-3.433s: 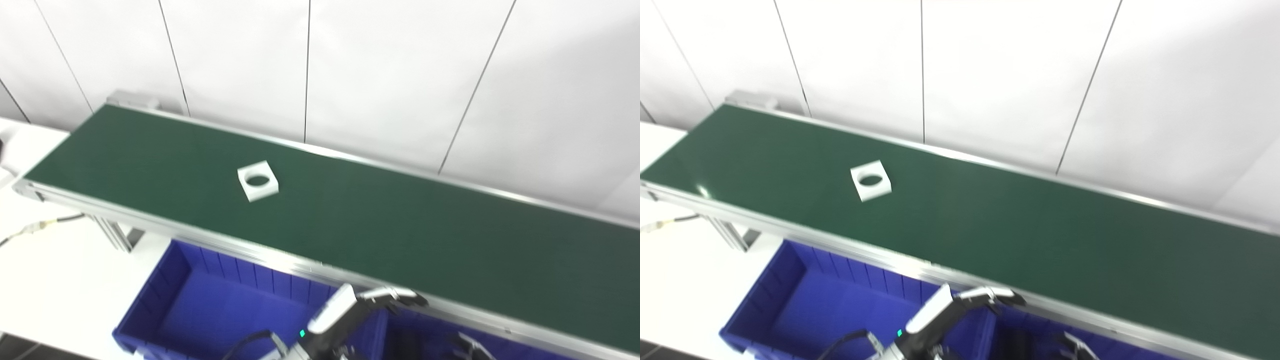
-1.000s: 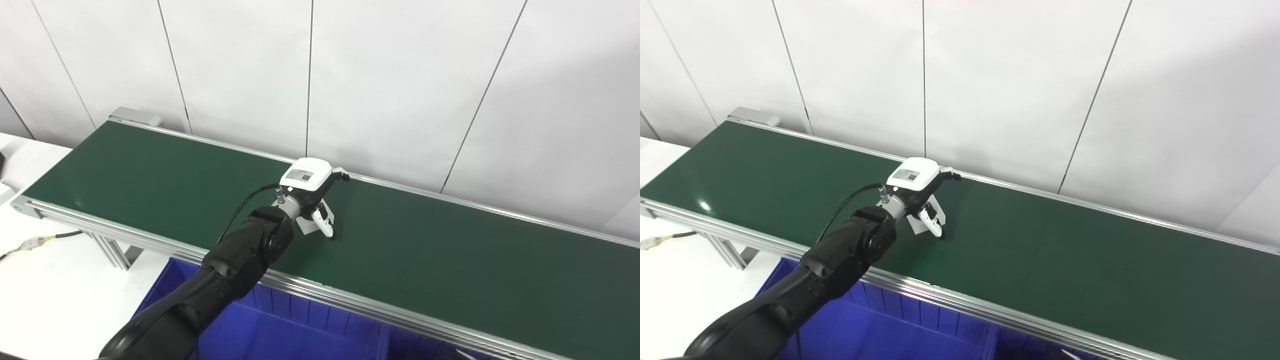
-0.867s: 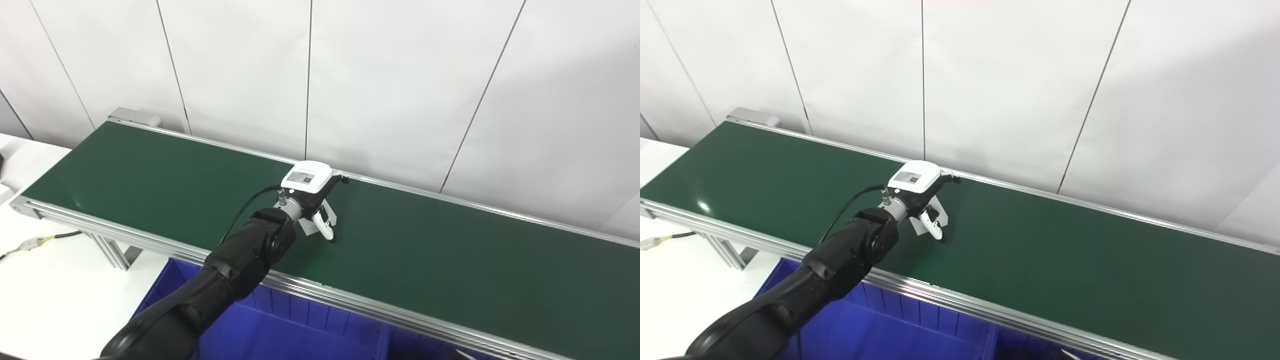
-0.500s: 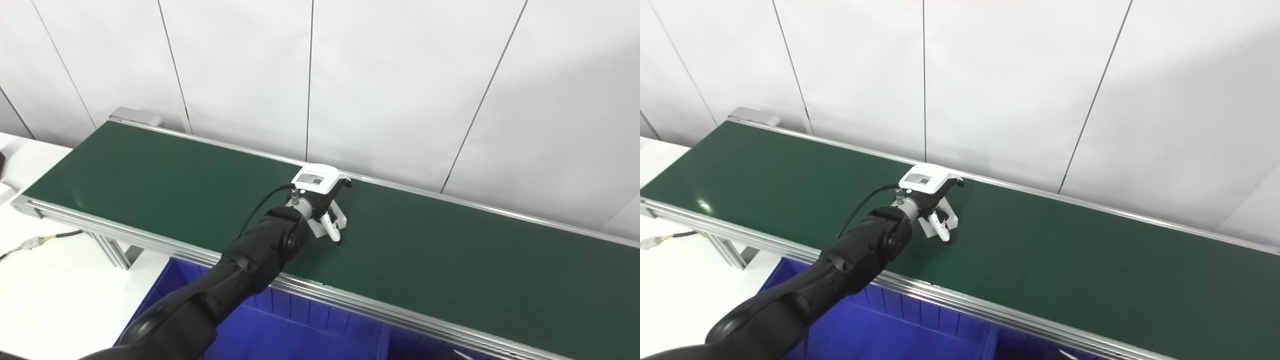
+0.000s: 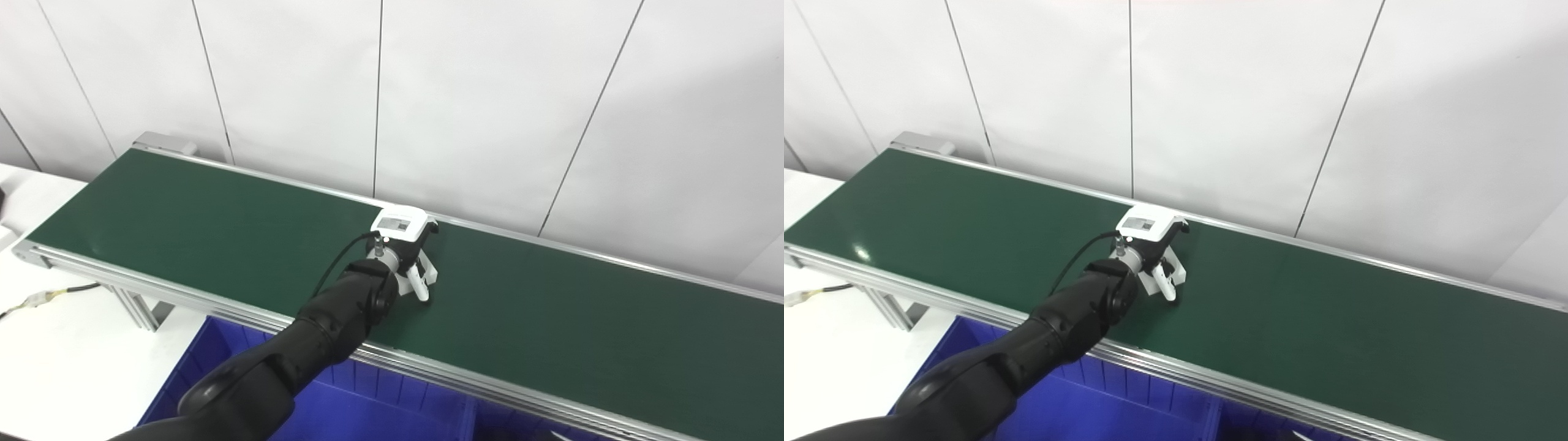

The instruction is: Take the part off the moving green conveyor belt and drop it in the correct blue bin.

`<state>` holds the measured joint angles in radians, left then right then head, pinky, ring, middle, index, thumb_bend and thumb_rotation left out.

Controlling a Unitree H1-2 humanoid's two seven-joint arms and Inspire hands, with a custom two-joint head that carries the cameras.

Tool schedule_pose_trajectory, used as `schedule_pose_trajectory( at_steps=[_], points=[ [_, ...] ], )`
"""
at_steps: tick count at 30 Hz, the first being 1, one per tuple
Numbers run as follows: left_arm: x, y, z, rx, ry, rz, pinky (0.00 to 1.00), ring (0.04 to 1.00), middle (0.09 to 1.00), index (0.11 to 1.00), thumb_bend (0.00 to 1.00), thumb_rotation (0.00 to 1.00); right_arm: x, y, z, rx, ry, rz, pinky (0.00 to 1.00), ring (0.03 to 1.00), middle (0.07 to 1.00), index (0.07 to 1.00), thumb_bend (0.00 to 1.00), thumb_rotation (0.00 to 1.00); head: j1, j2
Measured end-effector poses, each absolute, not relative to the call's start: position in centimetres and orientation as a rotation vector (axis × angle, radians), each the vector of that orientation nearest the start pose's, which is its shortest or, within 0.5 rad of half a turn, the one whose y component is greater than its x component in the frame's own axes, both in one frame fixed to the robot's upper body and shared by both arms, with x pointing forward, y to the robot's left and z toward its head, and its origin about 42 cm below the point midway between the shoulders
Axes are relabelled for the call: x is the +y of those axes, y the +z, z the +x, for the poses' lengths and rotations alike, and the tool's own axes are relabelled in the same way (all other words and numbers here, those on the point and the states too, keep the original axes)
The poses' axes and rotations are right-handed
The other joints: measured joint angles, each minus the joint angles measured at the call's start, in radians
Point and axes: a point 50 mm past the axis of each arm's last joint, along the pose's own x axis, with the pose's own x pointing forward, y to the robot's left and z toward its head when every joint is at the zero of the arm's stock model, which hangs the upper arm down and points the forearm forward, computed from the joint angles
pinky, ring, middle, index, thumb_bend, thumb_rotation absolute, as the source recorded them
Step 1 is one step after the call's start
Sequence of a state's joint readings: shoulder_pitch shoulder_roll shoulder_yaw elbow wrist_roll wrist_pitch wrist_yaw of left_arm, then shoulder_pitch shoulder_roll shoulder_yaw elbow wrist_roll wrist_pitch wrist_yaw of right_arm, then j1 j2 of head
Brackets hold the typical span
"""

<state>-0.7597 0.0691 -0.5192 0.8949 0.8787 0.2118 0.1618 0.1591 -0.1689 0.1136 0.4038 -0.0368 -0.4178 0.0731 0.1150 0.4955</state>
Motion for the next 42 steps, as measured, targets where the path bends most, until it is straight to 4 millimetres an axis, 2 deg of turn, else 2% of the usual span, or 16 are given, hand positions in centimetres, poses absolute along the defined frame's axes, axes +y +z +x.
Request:
schedule_pose_trajectory(
  at_steps=[1,2,3,6,13,23,28,30,31,32,33,34,36,39,41,42],
  points=[
    [11.0,12.2,47.9,-0.026,-0.246,1.412,0.32,0.424,0.541,0.604,0.88,0.03,-25.5,-1.9,19.1,0.157,0.176,-0.186,0.58,0.704,0.822,0.742,1.0,0.27,0.0,0.0],
    [10.9,12.2,47.9,-0.03,-0.242,1.406,0.3,0.4,0.488,0.565,0.7,0.02,-25.5,-1.9,19.0,0.155,0.174,-0.186,0.58,0.702,0.821,0.742,1.0,0.27,0.0,0.0],
    [10.7,12.2,47.8,-0.035,-0.238,1.404,0.27,0.373,0.454,0.548,0.61,0.01,-25.5,-1.8,19.0,0.154,0.171,-0.186,0.58,0.702,0.821,0.742,1.0,0.28,0.0,0.0],
    [10.8,12.4,47.9,-0.056,-0.221,1.394,0.21,0.297,0.412,0.524,0.52,0.0,-25.6,-1.8,19.0,0.154,0.169,-0.188,0.58,0.706,0.825,0.746,1.0,0.28,0.0,0.002],
    [12.3,13.5,48.1,-0.077,-0.194,1.398,0.2,0.289,0.407,0.511,0.52,0.0,-25.7,-1.9,18.7,0.16,0.168,-0.194,0.58,0.712,0.826,0.743,1.0,0.29,0.0,0.005],
    [11.0,15.0,47.7,-0.117,-0.217,1.418,0.26,0.363,0.461,0.554,0.49,0.0,-25.6,-1.9,18.8,0.157,0.163,-0.178,0.59,0.713,0.825,0.741,1.0,0.27,0.0,0.005],
    [10.7,16.7,47.5,-0.176,-0.204,1.39,0.21,0.343,0.448,0.547,0.49,0.0,-25.7,-1.9,18.8,0.157,0.164,-0.177,0.59,0.711,0.824,0.743,1.0,0.28,0.003,0.008],
    [10.4,17.8,47.0,-0.218,-0.199,1.362,0.18,0.279,0.467,0.502,0.52,0.0,-25.6,-1.9,18.8,0.157,0.165,-0.177,0.59,0.711,0.825,0.745,1.0,0.28,0.003,0.008],
    [10.3,18.3,46.7,-0.232,-0.203,1.35,0.18,0.267,0.423,0.505,0.52,0.0,-25.6,-1.9,18.8,0.157,0.166,-0.177,0.59,0.712,0.826,0.747,1.0,0.29,0.006,0.012],
    [10.2,18.8,46.3,-0.246,-0.207,1.339,0.18,0.261,0.448,0.495,0.52,0.0,-25.6,-1.9,18.8,0.157,0.167,-0.177,0.59,0.712,0.826,0.747,1.0,0.29,0.006,0.012],
    [10.0,19.3,45.8,-0.261,-0.213,1.33,0.17,0.257,0.46,0.49,0.52,0.0,-25.6,-1.9,18.8,0.156,0.168,-0.177,0.59,0.712,0.828,0.748,1.0,0.29,0.006,0.014],
    [9.9,20.0,45.3,-0.269,-0.22,1.319,0.18,0.268,0.422,0.502,0.52,0.0,-25.6,-1.8,18.8,0.156,0.169,-0.177,0.59,0.713,0.829,0.749,1.0,0.29,0.006,0.014],
    [9.8,20.9,44.3,-0.275,-0.228,1.301,0.19,0.271,0.463,0.489,0.52,0.0,-25.6,-1.8,18.9,0.154,0.169,-0.177,0.6,0.719,0.831,0.748,1.0,0.29,0.006,0.018],
    [9.8,22.8,42.5,-0.279,-0.231,1.271,0.19,0.27,0.473,0.486,0.52,0.0,-25.6,-1.8,18.9,0.153,0.175,-0.176,0.6,0.715,0.832,0.748,1.0,0.29,0.006,0.023],
    [9.9,23.8,41.4,-0.299,-0.235,1.26,0.2,0.281,0.415,0.504,0.52,0.0,-25.5,-1.7,18.9,0.151,0.179,-0.175,0.6,0.717,0.832,0.749,1.0,0.29,0.005,0.026],
    [10.0,24.4,40.8,-0.315,-0.239,1.254,0.19,0.276,0.45,0.494,0.52,0.0,-25.5,-1.7,18.9,0.151,0.18,-0.175,0.61,0.722,0.836,0.752,1.0,0.29,0.003,0.029]
  ],
)
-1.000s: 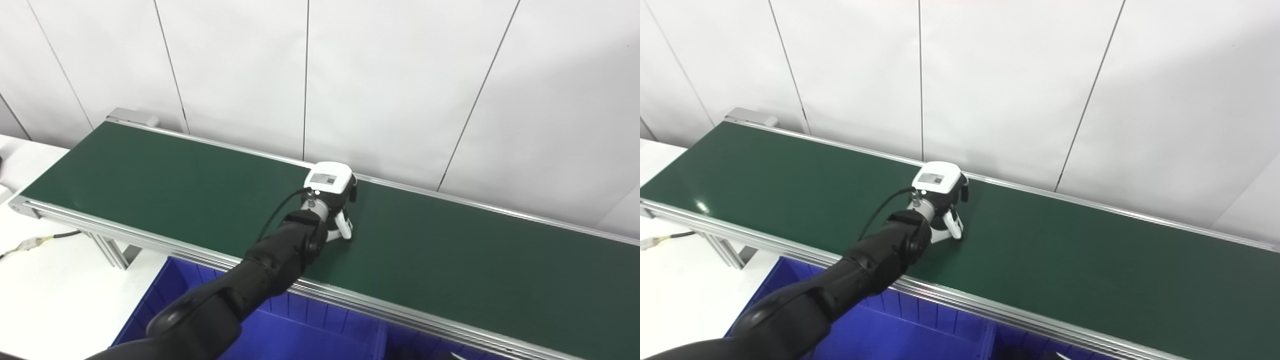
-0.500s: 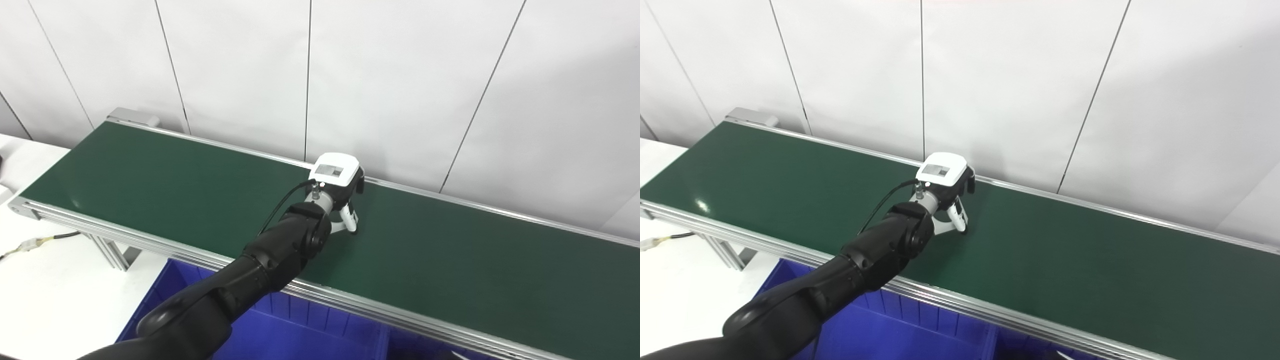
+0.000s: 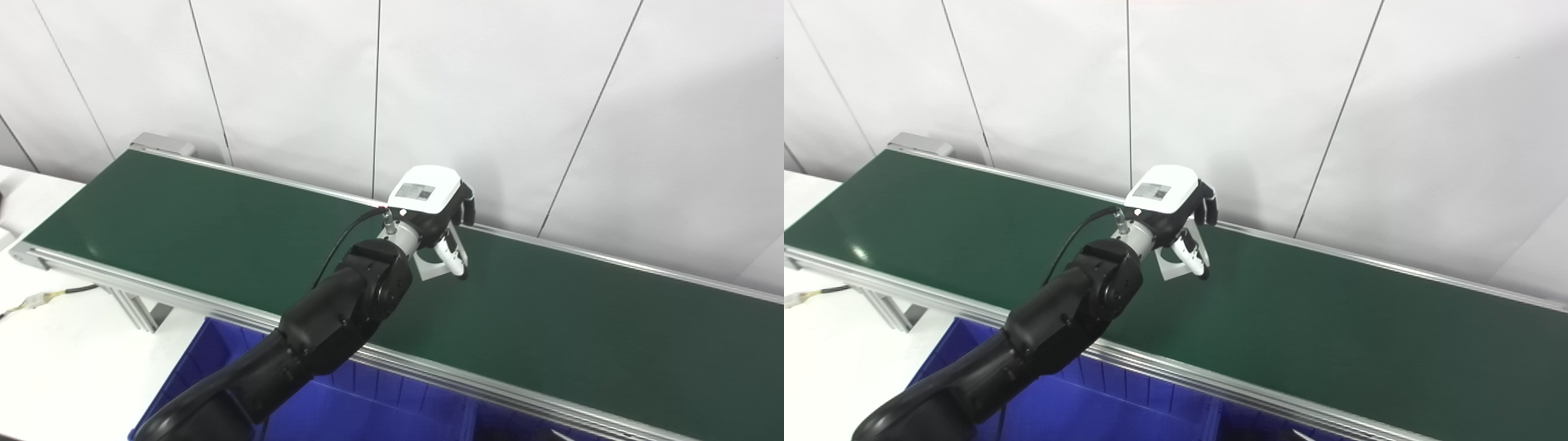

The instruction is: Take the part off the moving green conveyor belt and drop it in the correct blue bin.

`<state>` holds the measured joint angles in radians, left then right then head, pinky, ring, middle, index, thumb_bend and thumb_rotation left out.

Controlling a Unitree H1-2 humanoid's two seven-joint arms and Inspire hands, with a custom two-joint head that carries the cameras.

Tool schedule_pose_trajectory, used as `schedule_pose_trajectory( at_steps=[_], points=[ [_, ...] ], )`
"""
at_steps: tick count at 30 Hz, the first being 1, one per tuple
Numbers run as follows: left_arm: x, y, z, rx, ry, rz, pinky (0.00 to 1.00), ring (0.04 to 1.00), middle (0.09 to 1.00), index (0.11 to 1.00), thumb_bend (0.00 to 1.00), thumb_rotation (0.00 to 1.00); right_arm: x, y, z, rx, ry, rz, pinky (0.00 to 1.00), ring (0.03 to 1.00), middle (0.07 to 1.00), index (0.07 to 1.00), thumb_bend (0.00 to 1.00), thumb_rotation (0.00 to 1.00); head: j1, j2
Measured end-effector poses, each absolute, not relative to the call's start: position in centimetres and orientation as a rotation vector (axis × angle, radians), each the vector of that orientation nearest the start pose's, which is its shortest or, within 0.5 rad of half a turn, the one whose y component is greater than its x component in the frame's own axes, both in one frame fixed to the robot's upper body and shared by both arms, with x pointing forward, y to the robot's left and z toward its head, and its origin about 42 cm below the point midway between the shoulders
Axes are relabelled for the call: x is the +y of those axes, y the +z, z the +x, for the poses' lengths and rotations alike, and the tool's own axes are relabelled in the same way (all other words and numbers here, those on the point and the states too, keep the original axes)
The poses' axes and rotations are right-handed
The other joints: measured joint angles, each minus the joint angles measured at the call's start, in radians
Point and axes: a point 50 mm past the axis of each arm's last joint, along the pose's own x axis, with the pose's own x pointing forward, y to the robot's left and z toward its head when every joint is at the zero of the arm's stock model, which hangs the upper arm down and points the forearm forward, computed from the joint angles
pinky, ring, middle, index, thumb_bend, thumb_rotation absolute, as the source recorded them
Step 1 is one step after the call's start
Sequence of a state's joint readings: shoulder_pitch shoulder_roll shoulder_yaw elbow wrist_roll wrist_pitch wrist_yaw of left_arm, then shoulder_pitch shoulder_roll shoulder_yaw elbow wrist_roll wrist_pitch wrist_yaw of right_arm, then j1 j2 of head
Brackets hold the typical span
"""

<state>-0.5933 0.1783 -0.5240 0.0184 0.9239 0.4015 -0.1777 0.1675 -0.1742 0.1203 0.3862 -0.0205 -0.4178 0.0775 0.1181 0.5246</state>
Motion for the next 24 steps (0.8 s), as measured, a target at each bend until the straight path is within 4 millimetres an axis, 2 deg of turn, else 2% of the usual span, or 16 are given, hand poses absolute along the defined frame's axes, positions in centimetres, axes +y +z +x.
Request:
schedule_pose_trajectory(
  at_steps=[3,5,8,9,11,12,14,15,16,17,18,19,20,22,24],
  points=[
    [10.5,25.3,38.9,-0.339,-0.245,1.247,0.19,0.272,0.472,0.487,0.52,0.0,-25.6,-1.7,18.9,0.151,0.182,-0.172,0.62,0.726,0.841,0.758,1.0,0.29,-0.009,0.021],
    [10.9,25.5,37.7,-0.342,-0.251,1.244,0.2,0.28,0.429,0.504,0.52,0.0,-25.6,-1.6,18.9,0.148,0.183,-0.172,0.62,0.726,0.84,0.759,1.0,0.29,-0.009,0.022],
    [11.5,25.7,36.1,-0.349,-0.262,1.239,0.21,0.293,0.405,0.516,0.52,0.0,-25.5,-1.3,18.8,0.138,0.184,-0.171,0.63,0.733,0.841,0.762,1.0,0.29,-0.011,0.058],
    [11.8,25.7,35.4,-0.35,-0.256,1.24,0.19,0.272,0.46,0.493,0.52,0.0,-25.5,-1.1,18.8,0.13,0.184,-0.17,0.64,0.736,0.843,0.763,1.0,0.31,-0.008,0.081],
    [12.3,25.5,34.4,-0.339,-0.266,1.232,0.18,0.259,0.469,0.489,0.52,0.0,-25.6,-0.9,18.7,0.124,0.183,-0.169,0.64,0.736,0.843,0.763,1.0,0.31,-0.008,0.081],
    [12.5,25.3,33.9,-0.328,-0.274,1.238,0.17,0.246,0.471,0.487,0.52,0.0,-25.6,-0.9,18.7,0.124,0.184,-0.166,0.64,0.735,0.841,0.764,1.0,0.31,-0.002,0.119],
    [13.0,24.6,32.9,-0.307,-0.291,1.236,0.16,0.235,0.473,0.486,0.52,0.0,-25.7,-0.6,18.7,0.111,0.187,-0.16,0.64,0.734,0.841,0.763,1.0,0.29,-0.002,0.124],
    [13.2,24.3,32.4,-0.3,-0.296,1.236,0.16,0.232,0.473,0.486,0.52,0.0,-25.7,-0.3,18.8,0.103,0.189,-0.155,0.64,0.734,0.841,0.762,1.0,0.29,0.0,0.152],
    [13.4,23.9,32.0,-0.284,-0.305,1.238,0.17,0.242,0.473,0.486,0.52,0.0,-25.9,-0.1,18.9,0.094,0.189,-0.151,0.64,0.73,0.842,0.759,1.0,0.28,0.002,0.202],
    [13.6,23.5,31.8,-0.268,-0.313,1.242,0.18,0.253,0.474,0.486,0.52,0.0,-26.0,0.1,19.0,0.088,0.187,-0.148,0.63,0.727,0.843,0.759,1.0,0.28,0.002,0.203],
    [13.7,23.1,31.6,-0.253,-0.321,1.241,0.2,0.271,0.475,0.486,0.52,0.0,-26.1,0.3,19.1,0.079,0.185,-0.144,0.63,0.724,0.846,0.758,1.0,0.29,-0.003,0.242],
    [13.9,22.8,31.3,-0.235,-0.332,1.24,0.2,0.273,0.476,0.487,0.52,0.0,-26.1,0.6,19.3,0.067,0.186,-0.142,0.63,0.724,0.847,0.757,1.0,0.29,-0.003,0.242],
    [14.0,22.5,31.1,-0.222,-0.342,1.24,0.2,0.276,0.476,0.487,0.52,0.0,-26.0,0.8,19.4,0.056,0.187,-0.142,0.63,0.722,0.841,0.756,1.0,0.29,-0.014,0.285],
    [14.2,22.2,30.4,-0.206,-0.355,1.239,0.2,0.277,0.476,0.487,0.52,0.0,-25.9,1.4,19.8,0.031,0.189,-0.141,0.62,0.72,0.835,0.756,1.0,0.29,-0.014,0.285],
    [14.3,21.9,29.9,-0.187,-0.371,1.236,0.2,0.276,0.476,0.486,0.52,0.0,-25.7,2.3,20.1,-0.005,0.192,-0.143,0.62,0.717,0.83,0.756,1.0,0.28,-0.012,0.345]
  ],
)
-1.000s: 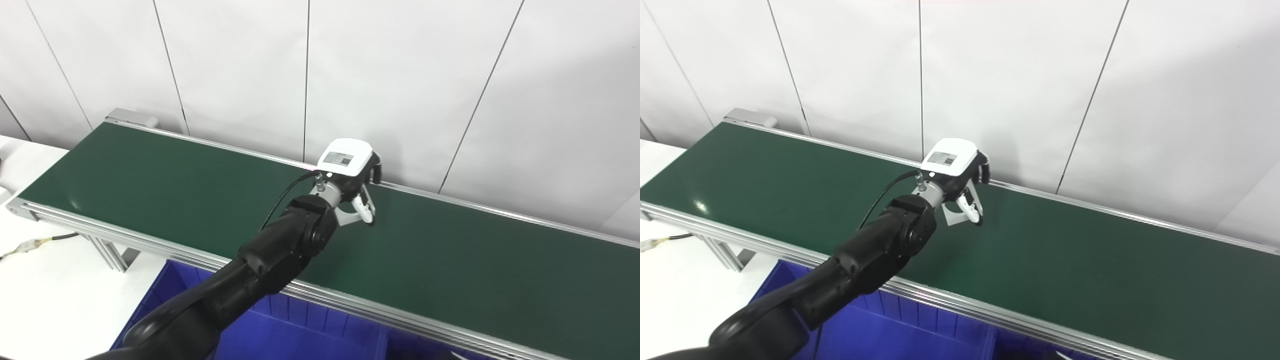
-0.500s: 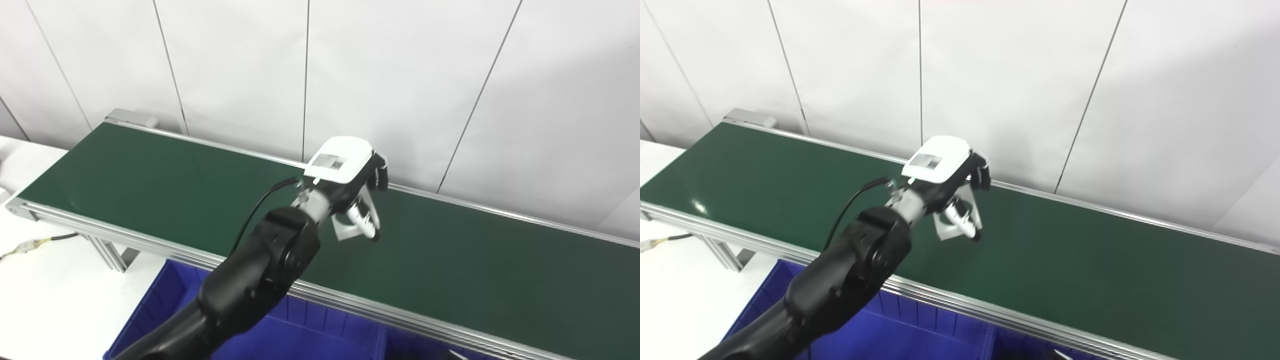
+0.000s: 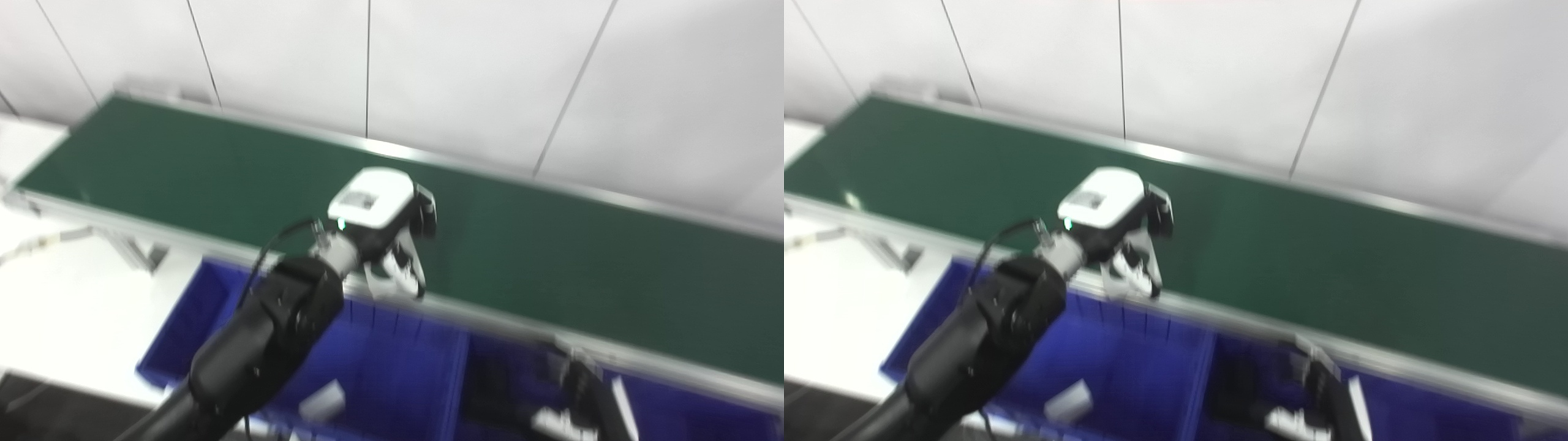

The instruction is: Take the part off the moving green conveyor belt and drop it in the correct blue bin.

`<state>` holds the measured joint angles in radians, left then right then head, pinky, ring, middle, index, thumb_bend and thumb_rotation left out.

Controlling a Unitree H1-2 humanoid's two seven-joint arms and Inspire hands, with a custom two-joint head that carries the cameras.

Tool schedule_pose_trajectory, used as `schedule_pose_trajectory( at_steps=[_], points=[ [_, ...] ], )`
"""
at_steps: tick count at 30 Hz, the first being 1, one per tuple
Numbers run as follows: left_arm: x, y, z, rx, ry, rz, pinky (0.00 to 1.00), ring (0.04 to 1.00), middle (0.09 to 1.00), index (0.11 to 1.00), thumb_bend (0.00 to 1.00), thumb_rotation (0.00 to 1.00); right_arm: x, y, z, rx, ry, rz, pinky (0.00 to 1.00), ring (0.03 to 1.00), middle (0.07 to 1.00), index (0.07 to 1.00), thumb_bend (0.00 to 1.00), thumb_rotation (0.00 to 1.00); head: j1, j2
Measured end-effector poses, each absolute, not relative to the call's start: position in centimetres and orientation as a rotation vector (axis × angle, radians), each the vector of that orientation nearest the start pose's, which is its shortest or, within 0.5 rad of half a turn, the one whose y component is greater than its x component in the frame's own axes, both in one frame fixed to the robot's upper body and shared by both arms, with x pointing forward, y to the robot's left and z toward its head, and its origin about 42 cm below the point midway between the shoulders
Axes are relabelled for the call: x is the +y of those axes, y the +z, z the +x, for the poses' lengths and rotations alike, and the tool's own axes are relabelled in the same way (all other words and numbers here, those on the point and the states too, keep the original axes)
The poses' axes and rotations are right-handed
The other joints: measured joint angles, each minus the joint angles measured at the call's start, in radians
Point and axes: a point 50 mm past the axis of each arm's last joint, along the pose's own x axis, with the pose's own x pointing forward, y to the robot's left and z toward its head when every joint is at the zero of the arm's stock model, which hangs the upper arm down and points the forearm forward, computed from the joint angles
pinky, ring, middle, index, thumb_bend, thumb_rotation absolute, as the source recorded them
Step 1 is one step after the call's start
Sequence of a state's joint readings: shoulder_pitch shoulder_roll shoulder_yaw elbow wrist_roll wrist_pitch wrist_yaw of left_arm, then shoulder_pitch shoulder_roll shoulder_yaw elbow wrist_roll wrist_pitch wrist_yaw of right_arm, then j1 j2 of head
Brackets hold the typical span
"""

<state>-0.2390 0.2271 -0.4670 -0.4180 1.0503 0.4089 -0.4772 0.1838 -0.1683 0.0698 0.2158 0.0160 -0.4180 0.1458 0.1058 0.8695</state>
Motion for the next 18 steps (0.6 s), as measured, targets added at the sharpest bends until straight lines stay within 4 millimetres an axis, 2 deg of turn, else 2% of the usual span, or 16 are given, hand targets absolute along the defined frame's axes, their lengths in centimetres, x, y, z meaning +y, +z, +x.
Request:
schedule_pose_trajectory(
  at_steps=[1,2,4,5,11,14,18],
  points=[
    [14.5,21.8,29.5,-0.171,-0.38,1.234,0.2,0.275,0.476,0.486,0.52,0.0,-25.6,3.0,20.4,-0.032,0.194,-0.145,0.62,0.716,0.829,0.755,1.0,0.28,0.0,0.005],
    [14.5,21.8,29.4,-0.17,-0.381,1.235,0.19,0.273,0.476,0.486,0.52,0.0,-25.6,3.2,20.5,-0.038,0.194,-0.145,0.62,0.708,0.826,0.754,1.0,0.28,0.003,0.029],
    [14.8,21.7,29.0,-0.153,-0.383,1.236,0.19,0.271,0.476,0.486,0.52,0.0,-25.6,3.7,20.6,-0.057,0.195,-0.145,0.62,0.701,0.825,0.752,1.0,0.27,0.003,0.029],
    [14.9,21.6,28.8,-0.144,-0.384,1.233,0.18,0.258,0.475,0.486,0.52,0.0,-25.6,3.9,20.7,-0.064,0.198,-0.146,0.62,0.699,0.825,0.753,1.0,0.27,0.008,0.049],
    [15.1,21.6,27.8,-0.106,-0.386,1.215,0.18,0.26,0.475,0.486,0.52,0.0,-25.8,5.1,20.7,-0.105,0.214,-0.152,0.62,0.706,0.83,0.759,1.0,0.26,0.026,0.108],
    [15.1,21.0,27.1,-0.074,-0.398,1.212,0.18,0.264,0.474,0.486,0.52,0.0,-25.8,5.9,20.8,-0.135,0.21,-0.143,0.62,0.708,0.832,0.76,1.0,0.25,0.032,0.115],
    [15.0,20.6,26.8,-0.046,-0.408,1.209,0.18,0.264,0.475,0.486,0.52,0.0,-25.9,6.0,20.7,-0.138,0.209,-0.133,0.63,0.707,0.823,0.759,1.0,0.25,0.035,0.111]
  ],
)
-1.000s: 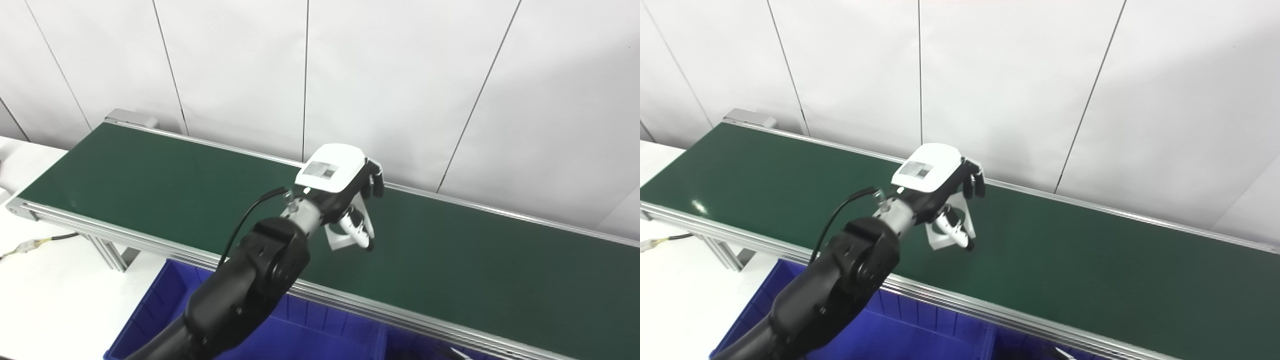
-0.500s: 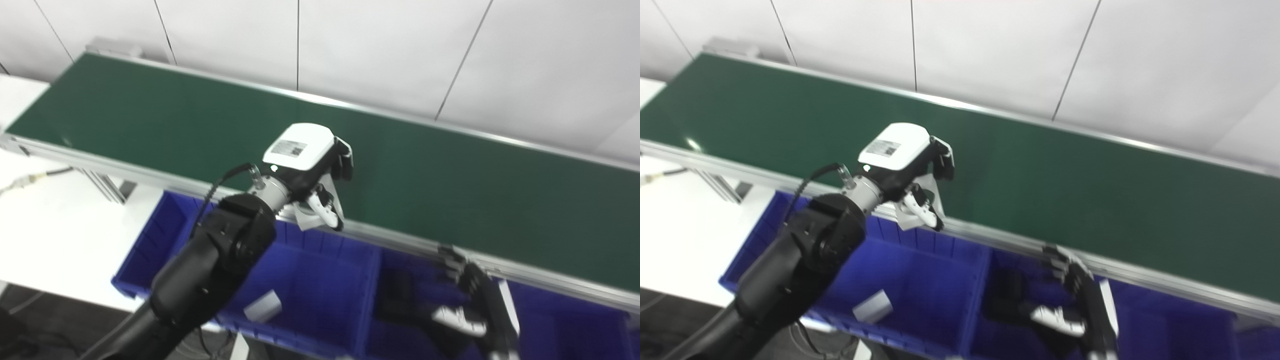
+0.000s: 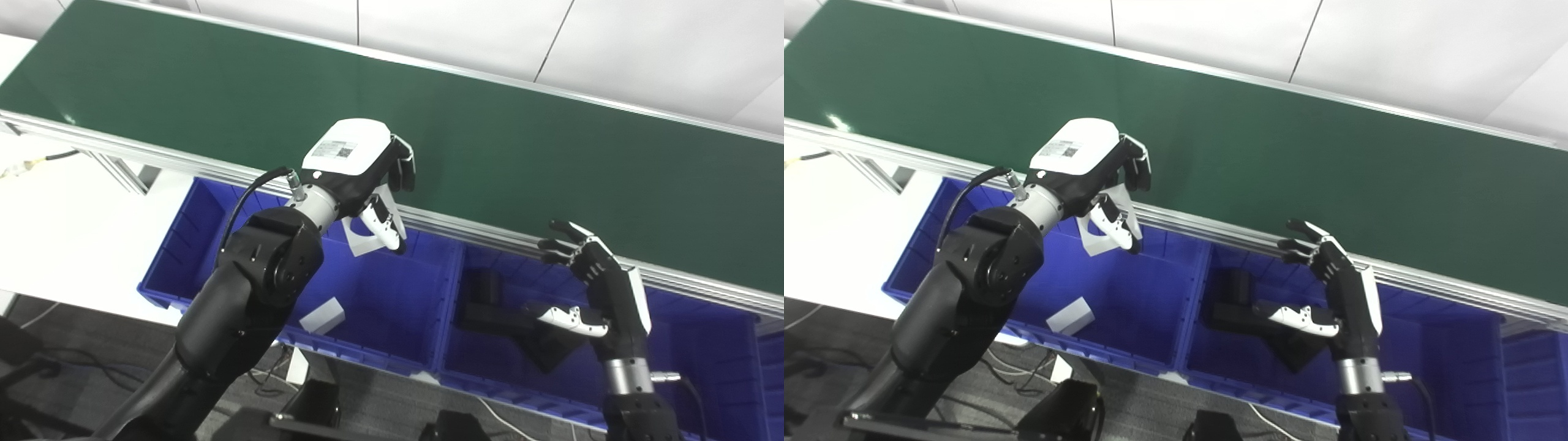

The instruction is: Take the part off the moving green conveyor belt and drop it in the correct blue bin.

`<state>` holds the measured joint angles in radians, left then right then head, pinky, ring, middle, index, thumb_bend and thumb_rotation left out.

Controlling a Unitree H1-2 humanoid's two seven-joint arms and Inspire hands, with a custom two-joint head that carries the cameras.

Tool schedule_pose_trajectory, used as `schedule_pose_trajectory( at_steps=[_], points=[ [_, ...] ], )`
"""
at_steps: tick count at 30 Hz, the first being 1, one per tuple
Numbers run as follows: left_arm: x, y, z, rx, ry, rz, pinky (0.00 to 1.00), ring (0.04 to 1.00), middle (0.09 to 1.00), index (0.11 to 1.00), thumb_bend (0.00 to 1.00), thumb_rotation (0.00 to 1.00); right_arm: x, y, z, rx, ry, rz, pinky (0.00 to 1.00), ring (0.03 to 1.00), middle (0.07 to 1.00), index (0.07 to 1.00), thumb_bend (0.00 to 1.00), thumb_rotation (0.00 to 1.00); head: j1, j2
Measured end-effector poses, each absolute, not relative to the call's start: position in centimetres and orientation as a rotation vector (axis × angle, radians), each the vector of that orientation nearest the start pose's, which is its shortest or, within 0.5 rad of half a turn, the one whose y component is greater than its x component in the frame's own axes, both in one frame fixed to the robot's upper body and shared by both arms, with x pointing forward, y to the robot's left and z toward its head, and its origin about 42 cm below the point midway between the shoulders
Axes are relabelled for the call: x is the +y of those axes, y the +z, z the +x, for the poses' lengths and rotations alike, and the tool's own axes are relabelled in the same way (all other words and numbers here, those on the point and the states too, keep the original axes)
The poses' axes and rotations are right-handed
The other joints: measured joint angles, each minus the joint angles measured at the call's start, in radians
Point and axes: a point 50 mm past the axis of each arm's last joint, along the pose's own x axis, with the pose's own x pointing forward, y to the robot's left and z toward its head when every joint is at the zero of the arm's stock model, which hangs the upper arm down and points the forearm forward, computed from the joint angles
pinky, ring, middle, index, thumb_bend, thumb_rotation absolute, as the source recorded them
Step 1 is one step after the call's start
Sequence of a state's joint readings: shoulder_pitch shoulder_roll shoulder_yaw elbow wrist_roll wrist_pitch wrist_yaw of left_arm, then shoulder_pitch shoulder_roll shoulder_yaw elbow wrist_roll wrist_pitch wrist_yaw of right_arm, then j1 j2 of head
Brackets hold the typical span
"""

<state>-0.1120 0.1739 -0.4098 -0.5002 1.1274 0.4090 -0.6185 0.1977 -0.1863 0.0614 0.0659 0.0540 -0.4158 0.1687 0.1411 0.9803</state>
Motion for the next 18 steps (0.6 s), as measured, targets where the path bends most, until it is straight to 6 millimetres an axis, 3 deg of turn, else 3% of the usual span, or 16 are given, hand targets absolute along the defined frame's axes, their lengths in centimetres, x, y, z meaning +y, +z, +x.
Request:
schedule_pose_trajectory(
  at_steps=[6,8,18],
  points=[
    [15.1,19.8,26.2,-0.014,-0.411,1.192,0.21,0.296,0.415,0.518,0.52,0.0,-25.9,5.9,20.3,-0.128,0.216,-0.127,0.64,0.72,0.835,0.763,1.0,0.26,0.006,-0.014],
    [15.1,19.2,25.9,0.006,-0.423,1.19,0.2,0.281,0.45,0.5,0.52,0.0,-26.0,5.8,20.1,-0.122,0.218,-0.126,0.64,0.724,0.837,0.763,1.0,0.26,0.003,-0.014],
    [15.3,14.3,24.6,0.095,-0.442,1.18,0.2,0.284,0.454,0.497,0.52,0.0,-25.8,5.7,20.1,-0.118,0.218,-0.133,0.63,0.716,0.831,0.762,1.0,0.27,-0.025,-0.044]
  ],
)
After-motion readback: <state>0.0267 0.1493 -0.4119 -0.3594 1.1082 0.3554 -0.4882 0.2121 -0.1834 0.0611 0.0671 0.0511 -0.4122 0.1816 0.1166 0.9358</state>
